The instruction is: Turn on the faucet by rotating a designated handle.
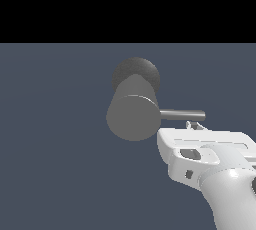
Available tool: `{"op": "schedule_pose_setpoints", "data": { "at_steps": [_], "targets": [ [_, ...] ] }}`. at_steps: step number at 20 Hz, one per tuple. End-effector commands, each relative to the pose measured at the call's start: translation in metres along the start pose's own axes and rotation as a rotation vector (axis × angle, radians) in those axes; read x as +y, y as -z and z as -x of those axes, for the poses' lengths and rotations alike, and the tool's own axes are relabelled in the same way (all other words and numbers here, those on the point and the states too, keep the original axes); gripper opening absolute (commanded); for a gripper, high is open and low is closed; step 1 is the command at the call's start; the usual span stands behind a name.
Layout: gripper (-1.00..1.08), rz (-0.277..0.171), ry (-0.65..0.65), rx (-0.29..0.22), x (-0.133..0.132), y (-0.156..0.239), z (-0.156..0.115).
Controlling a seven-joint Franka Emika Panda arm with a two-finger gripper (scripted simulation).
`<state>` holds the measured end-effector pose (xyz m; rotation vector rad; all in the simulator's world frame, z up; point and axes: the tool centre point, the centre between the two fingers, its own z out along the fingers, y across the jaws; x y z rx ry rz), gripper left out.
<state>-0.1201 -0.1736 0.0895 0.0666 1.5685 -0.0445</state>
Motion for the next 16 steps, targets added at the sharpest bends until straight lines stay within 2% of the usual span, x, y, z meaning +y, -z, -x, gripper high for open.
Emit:
{"op": "schedule_pose_setpoints", "data": {
  "at_steps": [1,12,13,14,16],
  "targets": [
    [-1.00,0.000,0.000,0.000,-0.001,0.000,0.009],
    [-1.00,0.000,0.000,0.001,-0.004,0.000,0.047],
    [-1.00,0.000,0.000,0.001,-0.004,0.000,0.047],
    [-1.00,-0.008,-0.003,0.039,-0.011,0.001,0.021],
    [-1.00,-0.007,-0.003,0.036,-0.009,0.000,0.029]
  ]
}}
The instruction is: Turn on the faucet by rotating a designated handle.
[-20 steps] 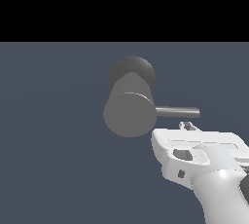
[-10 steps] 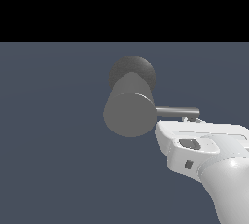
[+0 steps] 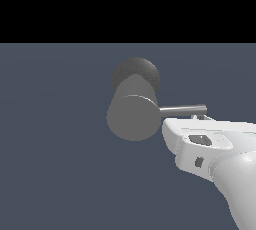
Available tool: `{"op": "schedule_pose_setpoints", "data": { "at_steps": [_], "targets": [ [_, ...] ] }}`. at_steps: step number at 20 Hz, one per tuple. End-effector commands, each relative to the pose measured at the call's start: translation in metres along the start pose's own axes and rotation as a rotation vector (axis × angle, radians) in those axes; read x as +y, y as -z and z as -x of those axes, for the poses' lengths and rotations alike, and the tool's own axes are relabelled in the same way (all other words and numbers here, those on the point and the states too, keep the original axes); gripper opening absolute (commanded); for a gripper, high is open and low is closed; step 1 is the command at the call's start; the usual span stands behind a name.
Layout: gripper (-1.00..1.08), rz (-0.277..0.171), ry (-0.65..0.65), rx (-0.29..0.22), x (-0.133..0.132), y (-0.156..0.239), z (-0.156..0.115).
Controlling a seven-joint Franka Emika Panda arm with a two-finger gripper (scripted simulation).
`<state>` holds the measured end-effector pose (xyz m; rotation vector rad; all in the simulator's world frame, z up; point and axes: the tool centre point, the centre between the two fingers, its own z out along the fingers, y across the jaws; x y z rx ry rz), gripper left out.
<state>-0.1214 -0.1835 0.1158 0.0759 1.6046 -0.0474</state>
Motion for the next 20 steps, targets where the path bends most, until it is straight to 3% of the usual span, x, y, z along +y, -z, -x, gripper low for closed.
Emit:
{"op": "schedule_pose_setpoints", "data": {
  "at_steps": [1,20],
  "targets": [
    [-1.00,0.001,0.000,-0.002,0.002,0.000,0.006],
    [-1.00,0.007,0.002,-0.032,0.022,0.002,0.077]
  ]
}}
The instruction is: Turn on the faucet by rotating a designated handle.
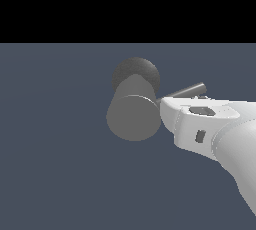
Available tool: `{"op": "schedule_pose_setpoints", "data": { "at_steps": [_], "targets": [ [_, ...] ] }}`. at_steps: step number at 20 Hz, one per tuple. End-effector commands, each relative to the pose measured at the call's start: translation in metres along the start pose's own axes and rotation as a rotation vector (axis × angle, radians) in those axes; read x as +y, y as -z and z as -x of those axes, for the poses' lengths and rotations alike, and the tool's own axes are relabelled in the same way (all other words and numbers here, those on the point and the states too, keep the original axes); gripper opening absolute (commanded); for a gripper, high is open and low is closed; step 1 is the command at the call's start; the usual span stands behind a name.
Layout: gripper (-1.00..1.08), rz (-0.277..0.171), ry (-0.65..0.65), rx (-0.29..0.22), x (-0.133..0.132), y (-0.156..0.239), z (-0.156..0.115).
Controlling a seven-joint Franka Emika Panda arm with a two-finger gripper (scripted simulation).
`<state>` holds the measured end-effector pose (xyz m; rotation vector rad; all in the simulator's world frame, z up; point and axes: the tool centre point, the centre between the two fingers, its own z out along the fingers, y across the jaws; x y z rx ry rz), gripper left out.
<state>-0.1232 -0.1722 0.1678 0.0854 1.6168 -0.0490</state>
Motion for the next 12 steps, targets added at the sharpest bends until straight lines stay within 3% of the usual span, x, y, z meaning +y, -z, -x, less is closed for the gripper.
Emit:
{"op": "schedule_pose_setpoints", "data": {
  "at_steps": [1,2,3,12],
  "targets": [
    [-1.00,0.015,0.007,-0.046,0.012,-0.002,0.029],
    [-1.00,0.015,0.007,-0.046,0.012,-0.002,0.029],
    [-1.00,-0.002,0.000,0.005,0.000,0.000,0.001],
    [-1.00,0.005,0.003,-0.015,0.021,0.000,0.031]
  ]
}}
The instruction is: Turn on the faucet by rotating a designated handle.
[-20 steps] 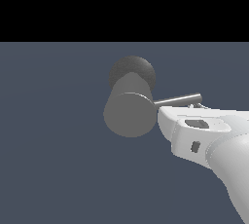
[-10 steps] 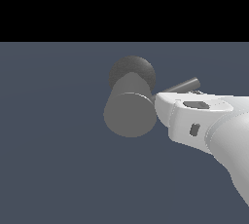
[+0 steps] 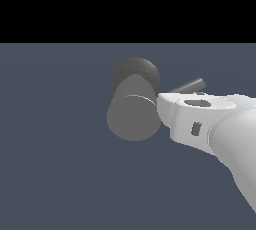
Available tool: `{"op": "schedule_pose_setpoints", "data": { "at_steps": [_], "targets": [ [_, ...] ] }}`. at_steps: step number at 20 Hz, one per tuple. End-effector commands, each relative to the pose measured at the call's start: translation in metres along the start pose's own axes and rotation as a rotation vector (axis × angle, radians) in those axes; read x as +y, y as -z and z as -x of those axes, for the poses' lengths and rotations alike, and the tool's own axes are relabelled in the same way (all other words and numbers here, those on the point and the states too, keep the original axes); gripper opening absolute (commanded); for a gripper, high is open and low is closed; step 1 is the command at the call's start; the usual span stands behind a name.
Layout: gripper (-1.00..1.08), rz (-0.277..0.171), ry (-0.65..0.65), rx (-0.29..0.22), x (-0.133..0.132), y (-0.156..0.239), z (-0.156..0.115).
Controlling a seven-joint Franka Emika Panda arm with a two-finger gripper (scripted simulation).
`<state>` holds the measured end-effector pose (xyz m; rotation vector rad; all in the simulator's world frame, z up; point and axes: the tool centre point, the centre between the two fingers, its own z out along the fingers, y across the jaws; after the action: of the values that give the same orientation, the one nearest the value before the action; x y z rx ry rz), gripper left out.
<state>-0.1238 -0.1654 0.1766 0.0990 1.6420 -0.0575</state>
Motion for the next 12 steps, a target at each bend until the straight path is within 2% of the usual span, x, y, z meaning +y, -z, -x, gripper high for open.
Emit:
{"op": "schedule_pose_setpoints", "data": {
  "at_steps": [1,12],
  "targets": [
    [-1.00,0.019,0.005,-0.042,0.016,-0.001,0.026],
    [-1.00,0.026,0.008,-0.066,0.041,0.002,0.062]
  ]
}}
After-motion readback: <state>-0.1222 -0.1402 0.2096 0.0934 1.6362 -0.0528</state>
